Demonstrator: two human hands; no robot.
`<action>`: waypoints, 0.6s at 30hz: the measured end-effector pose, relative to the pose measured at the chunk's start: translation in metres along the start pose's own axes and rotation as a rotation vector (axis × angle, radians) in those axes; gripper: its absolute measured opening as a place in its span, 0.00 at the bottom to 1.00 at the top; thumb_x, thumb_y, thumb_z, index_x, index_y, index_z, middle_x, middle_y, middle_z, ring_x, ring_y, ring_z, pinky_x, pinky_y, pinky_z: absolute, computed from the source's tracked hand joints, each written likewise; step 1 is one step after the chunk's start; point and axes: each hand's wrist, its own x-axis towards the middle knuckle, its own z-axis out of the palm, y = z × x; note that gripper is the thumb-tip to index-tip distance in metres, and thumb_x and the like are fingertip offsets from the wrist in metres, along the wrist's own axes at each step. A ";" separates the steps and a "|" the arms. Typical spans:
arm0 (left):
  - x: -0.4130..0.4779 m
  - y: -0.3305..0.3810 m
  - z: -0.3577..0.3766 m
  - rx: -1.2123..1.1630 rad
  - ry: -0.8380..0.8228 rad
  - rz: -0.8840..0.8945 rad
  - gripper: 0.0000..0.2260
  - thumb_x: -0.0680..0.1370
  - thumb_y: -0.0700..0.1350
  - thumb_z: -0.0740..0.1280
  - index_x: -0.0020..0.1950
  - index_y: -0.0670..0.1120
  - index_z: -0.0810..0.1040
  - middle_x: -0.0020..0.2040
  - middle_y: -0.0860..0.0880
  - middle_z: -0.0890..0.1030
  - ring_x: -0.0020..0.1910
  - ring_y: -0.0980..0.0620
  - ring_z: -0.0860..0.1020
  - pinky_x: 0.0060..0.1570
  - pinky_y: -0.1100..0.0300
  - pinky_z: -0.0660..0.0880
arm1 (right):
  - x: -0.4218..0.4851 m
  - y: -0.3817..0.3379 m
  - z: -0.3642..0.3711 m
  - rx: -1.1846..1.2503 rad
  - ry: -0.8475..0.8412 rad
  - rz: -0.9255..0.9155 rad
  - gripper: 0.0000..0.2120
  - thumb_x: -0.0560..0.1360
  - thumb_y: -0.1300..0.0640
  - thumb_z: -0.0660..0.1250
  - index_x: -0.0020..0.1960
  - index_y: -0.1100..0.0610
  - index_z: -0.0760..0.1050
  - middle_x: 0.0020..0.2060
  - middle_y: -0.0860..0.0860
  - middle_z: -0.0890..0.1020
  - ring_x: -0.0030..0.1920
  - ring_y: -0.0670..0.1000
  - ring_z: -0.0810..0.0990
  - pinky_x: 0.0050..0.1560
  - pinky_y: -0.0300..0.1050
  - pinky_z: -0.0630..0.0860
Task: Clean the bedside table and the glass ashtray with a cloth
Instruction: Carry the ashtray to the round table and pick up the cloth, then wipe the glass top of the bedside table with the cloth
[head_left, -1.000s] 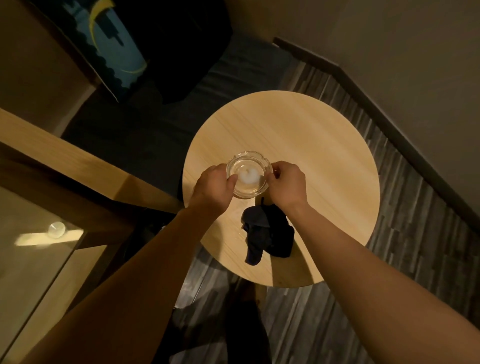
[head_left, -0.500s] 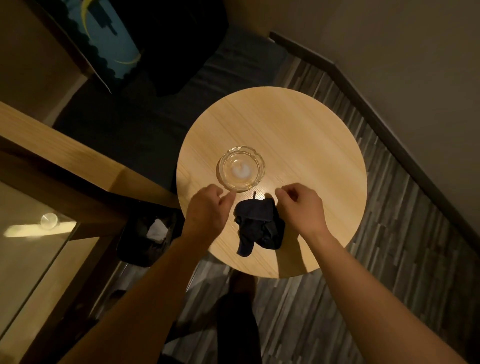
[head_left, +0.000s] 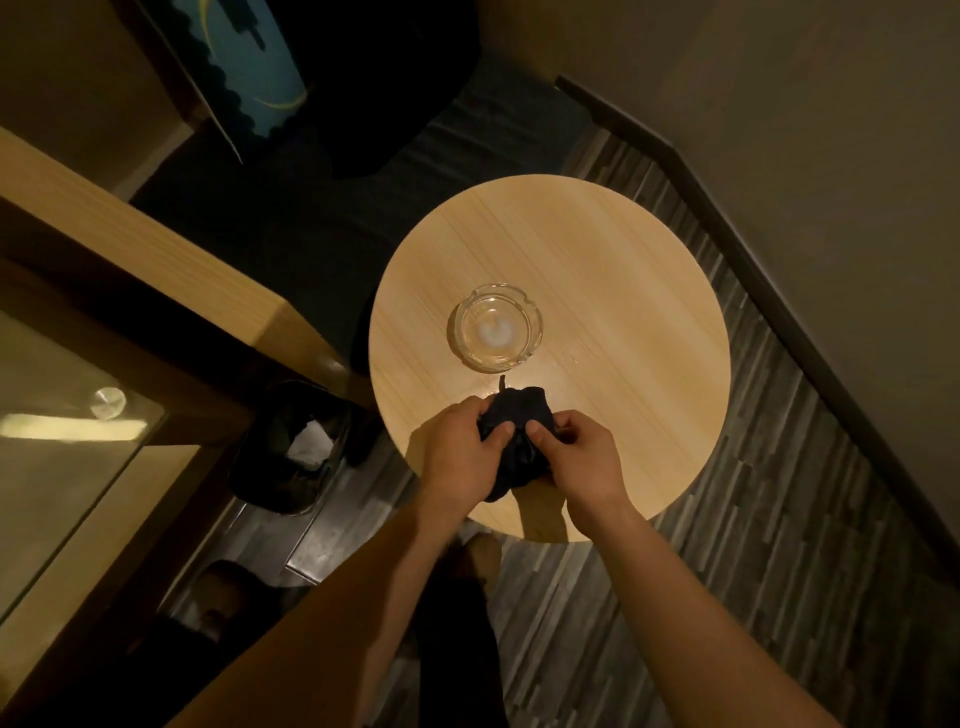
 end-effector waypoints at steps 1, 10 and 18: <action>-0.005 -0.002 -0.008 -0.065 0.007 -0.005 0.08 0.81 0.48 0.71 0.57 0.45 0.80 0.51 0.47 0.84 0.50 0.49 0.82 0.48 0.58 0.76 | -0.005 -0.005 0.003 0.012 -0.015 -0.008 0.09 0.77 0.54 0.74 0.42 0.58 0.80 0.40 0.61 0.83 0.44 0.67 0.82 0.46 0.71 0.80; -0.080 -0.059 -0.136 -0.404 0.157 -0.063 0.07 0.80 0.45 0.73 0.48 0.57 0.80 0.44 0.55 0.87 0.45 0.59 0.86 0.44 0.60 0.82 | -0.088 -0.065 0.091 -0.054 -0.261 -0.167 0.07 0.77 0.54 0.75 0.41 0.53 0.81 0.36 0.54 0.84 0.41 0.62 0.84 0.44 0.62 0.83; -0.162 -0.156 -0.288 -0.494 0.469 -0.211 0.02 0.79 0.47 0.73 0.51 0.53 0.83 0.44 0.56 0.87 0.41 0.56 0.86 0.37 0.60 0.82 | -0.173 -0.117 0.263 -0.212 -0.607 -0.244 0.11 0.77 0.51 0.73 0.47 0.59 0.80 0.43 0.58 0.85 0.47 0.57 0.86 0.51 0.64 0.82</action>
